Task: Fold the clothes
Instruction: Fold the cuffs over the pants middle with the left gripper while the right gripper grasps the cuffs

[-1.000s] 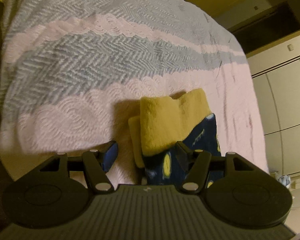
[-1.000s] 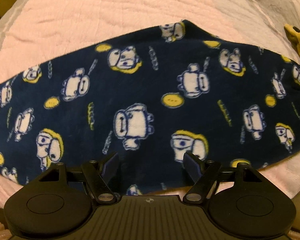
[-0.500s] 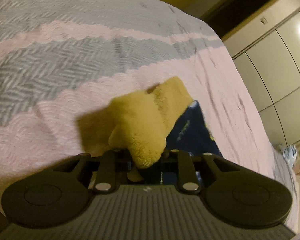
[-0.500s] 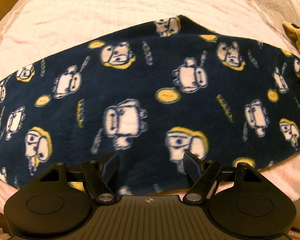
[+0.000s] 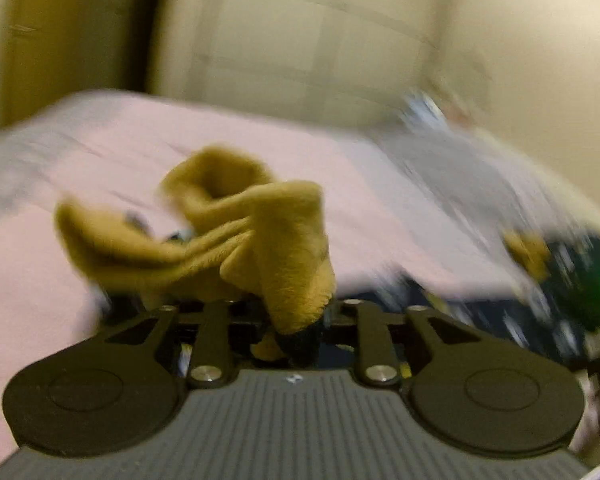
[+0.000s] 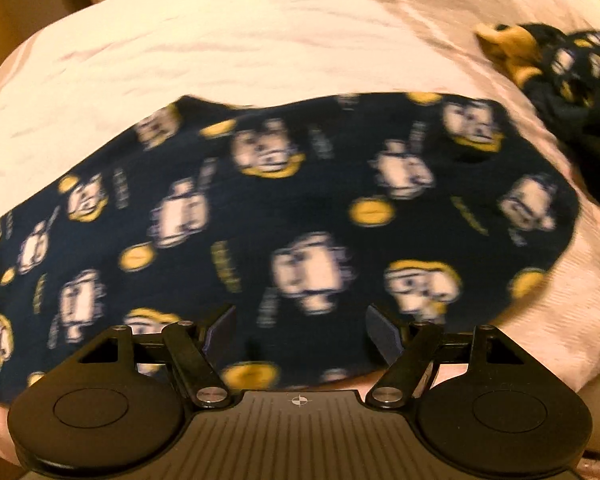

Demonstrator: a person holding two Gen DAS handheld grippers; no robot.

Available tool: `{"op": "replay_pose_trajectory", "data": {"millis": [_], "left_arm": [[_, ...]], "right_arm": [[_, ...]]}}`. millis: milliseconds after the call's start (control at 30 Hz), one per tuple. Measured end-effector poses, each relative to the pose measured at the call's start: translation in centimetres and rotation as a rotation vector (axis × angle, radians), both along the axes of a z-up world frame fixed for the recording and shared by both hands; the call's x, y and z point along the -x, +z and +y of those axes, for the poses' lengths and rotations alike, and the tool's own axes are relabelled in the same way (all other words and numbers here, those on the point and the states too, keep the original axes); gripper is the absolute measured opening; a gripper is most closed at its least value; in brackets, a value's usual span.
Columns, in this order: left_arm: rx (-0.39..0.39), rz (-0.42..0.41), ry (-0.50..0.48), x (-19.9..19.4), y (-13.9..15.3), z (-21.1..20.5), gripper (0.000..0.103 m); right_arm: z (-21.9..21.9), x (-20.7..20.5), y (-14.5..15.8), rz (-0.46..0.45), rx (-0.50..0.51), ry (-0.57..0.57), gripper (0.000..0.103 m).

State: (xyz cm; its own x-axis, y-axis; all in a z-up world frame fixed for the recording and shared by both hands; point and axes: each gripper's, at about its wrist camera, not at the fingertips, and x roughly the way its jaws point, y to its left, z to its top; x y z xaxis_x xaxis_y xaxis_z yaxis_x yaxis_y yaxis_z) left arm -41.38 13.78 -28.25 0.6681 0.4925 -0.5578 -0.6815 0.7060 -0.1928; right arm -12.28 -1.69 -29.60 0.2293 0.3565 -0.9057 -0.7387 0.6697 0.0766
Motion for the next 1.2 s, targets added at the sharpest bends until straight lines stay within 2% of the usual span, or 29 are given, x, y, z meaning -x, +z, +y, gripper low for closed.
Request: {"op": "replay_pose_trajectory", "data": {"millis": [100,167,200,267,333,400,433,500,567,633,700,800,900,933,967,1000,1200], "left_arm": [[0.076,0.161,-0.101,-4.8,-4.0,-2.9,0.025],[0.056,0.234,-0.128,-5.4,-4.8,-4.8,0.026],[0.038,0.23,-0.14,-4.8,-4.4,-5.4,0.028],[0.055,0.194,-0.18,-3.5,-3.0,-5.7,0.034],[0.088,0.164,-0.212,-2.5,-1.8,-5.4,0.034],[0.11,0.132,-0.238,-1.5,-0.6,-5.0,0.032],[0.127,0.127,-0.231,-1.1,-0.4,-4.5,0.03],[0.168,0.13,-0.184,-0.2,-0.2,-3.2,0.018],[0.206,0.132,-0.116,0.9,-0.3,-1.7,0.018],[0.234,0.131,-0.051,2.5,-0.3,-0.2,0.018],[0.248,0.135,-0.016,3.7,-0.2,1.1,0.017],[0.246,0.149,0.0,5.1,-0.1,2.4,0.017],[0.254,0.153,0.001,6.0,-0.4,3.2,0.018],[0.258,0.153,0.001,6.2,-0.5,3.4,0.017],[0.263,0.153,0.001,6.5,-0.6,3.6,0.017],[0.267,0.153,0.001,6.7,-0.7,3.9,0.017],[0.28,0.117,-0.024,7.6,-0.7,4.8,0.017]], "right_arm": [[-1.8,-1.1,-0.7,0.009,0.0,-0.027,0.074],[-2.8,-1.6,-0.9,0.026,-0.025,-0.051,0.074],[-3.2,-1.8,-0.9,0.039,-0.043,-0.063,0.074],[-3.7,-1.8,-1.0,0.076,-0.096,-0.08,0.074],[-3.9,-1.5,-1.1,0.122,-0.159,-0.09,0.074],[-3.7,-0.8,-1.2,0.216,-0.252,-0.095,0.074],[-3.6,-0.4,-1.3,0.269,-0.3,-0.1,0.074],[-3.4,0.4,-1.3,0.371,-0.394,-0.111,0.074],[-3.1,1.5,-0.9,0.423,-0.485,-0.117,0.074],[-2.3,2.8,-0.2,0.425,-0.554,-0.067,0.074],[-0.8,4.2,0.1,0.443,-0.564,0.015,0.074],[1.3,5.9,-0.4,0.535,-0.567,0.061,0.074],[3.5,7.9,-1.1,0.534,-0.489,0.074,0.074],[4.3,8.5,-1.4,0.5,-0.447,0.07,0.073],[5.1,9.1,-1.8,0.465,-0.406,0.066,0.057],[5.9,9.6,-2.0,0.434,-0.37,0.064,0.007],[3.9,10.3,-1.5,0.333,-0.34,0.047,0.005]]}}
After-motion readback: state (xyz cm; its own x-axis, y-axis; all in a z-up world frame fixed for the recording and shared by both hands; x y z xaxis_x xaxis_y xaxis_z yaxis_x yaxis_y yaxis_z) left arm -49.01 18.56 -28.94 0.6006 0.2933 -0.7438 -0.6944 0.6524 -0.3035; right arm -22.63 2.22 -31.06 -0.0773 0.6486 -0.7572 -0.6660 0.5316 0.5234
